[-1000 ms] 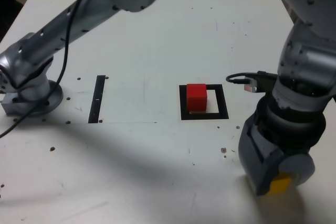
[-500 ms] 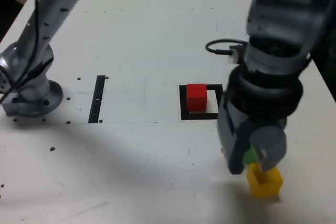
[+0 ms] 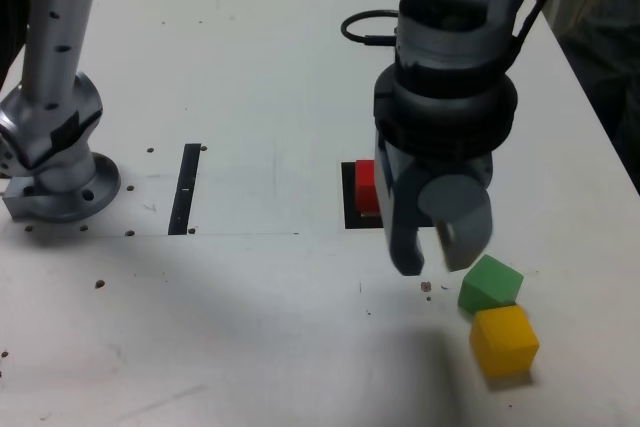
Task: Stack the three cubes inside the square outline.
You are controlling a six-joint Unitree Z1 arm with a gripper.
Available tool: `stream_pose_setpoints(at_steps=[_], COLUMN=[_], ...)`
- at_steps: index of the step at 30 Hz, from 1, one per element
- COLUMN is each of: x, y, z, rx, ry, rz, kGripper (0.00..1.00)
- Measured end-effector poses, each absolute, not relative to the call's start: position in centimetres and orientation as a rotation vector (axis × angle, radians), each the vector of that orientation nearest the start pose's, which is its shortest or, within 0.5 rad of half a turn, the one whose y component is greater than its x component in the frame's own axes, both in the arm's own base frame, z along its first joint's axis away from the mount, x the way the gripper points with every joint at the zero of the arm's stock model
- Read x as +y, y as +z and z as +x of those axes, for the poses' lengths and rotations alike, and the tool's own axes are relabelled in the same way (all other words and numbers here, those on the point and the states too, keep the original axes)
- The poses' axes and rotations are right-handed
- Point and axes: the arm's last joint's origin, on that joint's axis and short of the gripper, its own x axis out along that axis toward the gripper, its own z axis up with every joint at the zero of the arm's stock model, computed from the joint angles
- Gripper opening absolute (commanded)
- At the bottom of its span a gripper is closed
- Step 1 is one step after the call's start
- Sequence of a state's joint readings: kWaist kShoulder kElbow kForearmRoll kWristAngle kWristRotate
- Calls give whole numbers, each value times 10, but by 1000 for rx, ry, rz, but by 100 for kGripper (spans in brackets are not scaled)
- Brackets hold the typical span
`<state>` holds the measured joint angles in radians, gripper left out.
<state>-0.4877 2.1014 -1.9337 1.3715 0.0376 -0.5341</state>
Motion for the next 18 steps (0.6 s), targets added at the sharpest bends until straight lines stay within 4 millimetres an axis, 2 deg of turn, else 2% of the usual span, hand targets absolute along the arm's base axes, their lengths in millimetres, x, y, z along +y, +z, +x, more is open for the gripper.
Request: stream_pose_setpoints(at_steps=[2, 5, 9, 14, 18], x=[-189, -194, -201, -207, -212], y=[305, 293, 275, 276, 267], z=[362, 369, 382, 392, 400], rx=[1506, 1492, 1500, 1484, 1529], ry=[46, 38, 31, 25, 41], rz=[-29, -38, -45, -58, -68], kGripper=[93, 98, 99, 100, 100])
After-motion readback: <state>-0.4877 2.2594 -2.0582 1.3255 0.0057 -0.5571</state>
